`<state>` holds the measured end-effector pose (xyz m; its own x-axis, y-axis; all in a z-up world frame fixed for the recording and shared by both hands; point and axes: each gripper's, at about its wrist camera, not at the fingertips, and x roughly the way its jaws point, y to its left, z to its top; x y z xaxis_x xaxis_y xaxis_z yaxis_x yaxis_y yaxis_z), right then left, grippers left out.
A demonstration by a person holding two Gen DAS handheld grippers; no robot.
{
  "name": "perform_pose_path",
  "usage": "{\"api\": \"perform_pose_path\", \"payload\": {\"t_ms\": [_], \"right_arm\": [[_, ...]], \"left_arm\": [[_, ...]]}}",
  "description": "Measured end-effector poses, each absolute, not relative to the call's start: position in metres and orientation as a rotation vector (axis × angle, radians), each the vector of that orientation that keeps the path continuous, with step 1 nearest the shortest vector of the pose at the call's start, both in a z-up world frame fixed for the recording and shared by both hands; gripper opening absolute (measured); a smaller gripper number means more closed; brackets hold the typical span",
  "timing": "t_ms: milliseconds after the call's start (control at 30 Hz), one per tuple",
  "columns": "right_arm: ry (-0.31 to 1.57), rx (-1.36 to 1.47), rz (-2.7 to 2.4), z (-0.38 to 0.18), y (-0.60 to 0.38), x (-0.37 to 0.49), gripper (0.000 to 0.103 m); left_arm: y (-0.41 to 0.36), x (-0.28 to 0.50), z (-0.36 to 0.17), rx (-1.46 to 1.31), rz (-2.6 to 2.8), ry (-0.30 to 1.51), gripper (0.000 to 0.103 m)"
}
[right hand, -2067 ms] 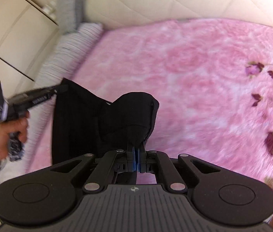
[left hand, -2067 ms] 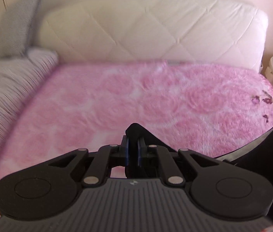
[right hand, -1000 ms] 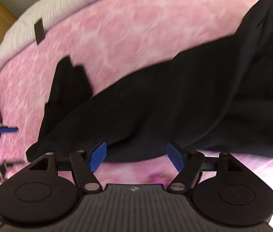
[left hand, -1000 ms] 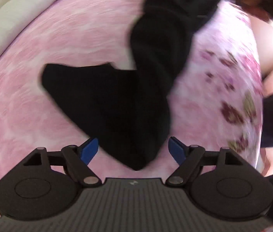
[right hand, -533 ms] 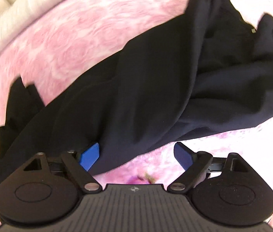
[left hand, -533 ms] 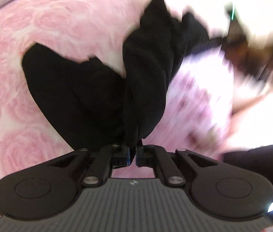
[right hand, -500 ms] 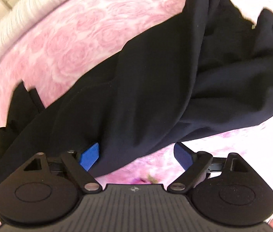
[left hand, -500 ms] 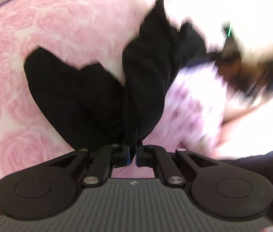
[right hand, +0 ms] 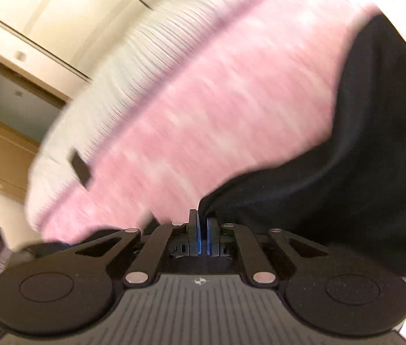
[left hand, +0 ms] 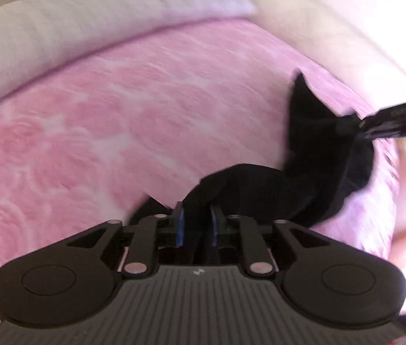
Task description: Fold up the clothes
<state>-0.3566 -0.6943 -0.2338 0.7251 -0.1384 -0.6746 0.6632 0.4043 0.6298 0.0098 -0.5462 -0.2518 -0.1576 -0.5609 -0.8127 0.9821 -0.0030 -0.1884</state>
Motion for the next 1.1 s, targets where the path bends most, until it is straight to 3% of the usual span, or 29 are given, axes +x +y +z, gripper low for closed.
{"api": "perform_pose_path", "payload": {"t_ms": [67, 167, 200, 300, 400, 433, 467, 567, 733, 767, 800, 833, 867, 900, 1100], "right_arm": [[0.542, 1.013, -0.518, -0.224, -0.725, -0.327, 0.006], [0.467, 0.988, -0.507, -0.212, -0.768, -0.283, 0.007], [0.447, 0.986, -0.513, -0.211, -0.78, -0.27, 0.007], [0.439, 0.986, -0.552, -0.226, -0.804, -0.236, 0.011], [0.489, 0.949, -0.565, -0.247, -0.814, -0.209, 0.035], [0.508, 0.934, -0.559, -0.253, -0.814, -0.204, 0.051], [0.517, 0.92, -0.547, -0.256, -0.81, -0.203, 0.06], [0.551, 0.853, -0.519, -0.262, -0.798, -0.21, 0.065], [0.644, 0.831, -0.56, -0.28, -0.778, -0.262, 0.074], [0.69, 0.792, -0.57, -0.286, -0.774, -0.274, 0.074], [0.739, 0.746, -0.575, -0.292, -0.769, -0.283, 0.074], [0.794, 0.7, -0.575, -0.297, -0.764, -0.291, 0.074], [0.853, 0.654, -0.557, -0.304, -0.759, -0.297, 0.074], [0.909, 0.609, -0.525, -0.312, -0.754, -0.3, 0.074], [1.086, 0.322, -0.19, -0.342, -0.711, -0.277, 0.074]], "left_arm": [[-0.546, 0.021, -0.242, 0.612, -1.445, 0.867, 0.018], [-0.52, 0.03, -0.232, 0.567, -1.338, 0.821, 0.05], [-0.509, 0.03, -0.234, 0.56, -1.304, 0.815, 0.054], [-0.486, 0.018, -0.248, 0.568, -1.246, 0.834, 0.057], [-0.485, -0.014, -0.277, 0.608, -1.281, 0.892, 0.06], [-0.49, -0.026, -0.285, 0.626, -1.302, 0.909, 0.06], [-0.495, -0.04, -0.293, 0.643, -1.322, 0.91, 0.06], [-0.517, -0.088, -0.317, 0.696, -1.395, 0.882, 0.064], [-0.546, -0.174, -0.364, 0.972, -1.364, 0.659, 0.064], [-0.547, -0.179, -0.371, 1.004, -1.345, 0.639, 0.061], [-0.546, -0.18, -0.375, 1.023, -1.33, 0.63, 0.045], [-0.546, -0.181, -0.38, 1.042, -1.314, 0.621, 0.035], [-0.545, -0.175, -0.377, 1.035, -1.312, 0.634, 0.011], [-0.544, -0.167, -0.372, 1.019, -1.315, 0.653, 0.005], [-0.52, -0.054, -0.276, 0.783, -1.216, 0.77, 0.004]]}}
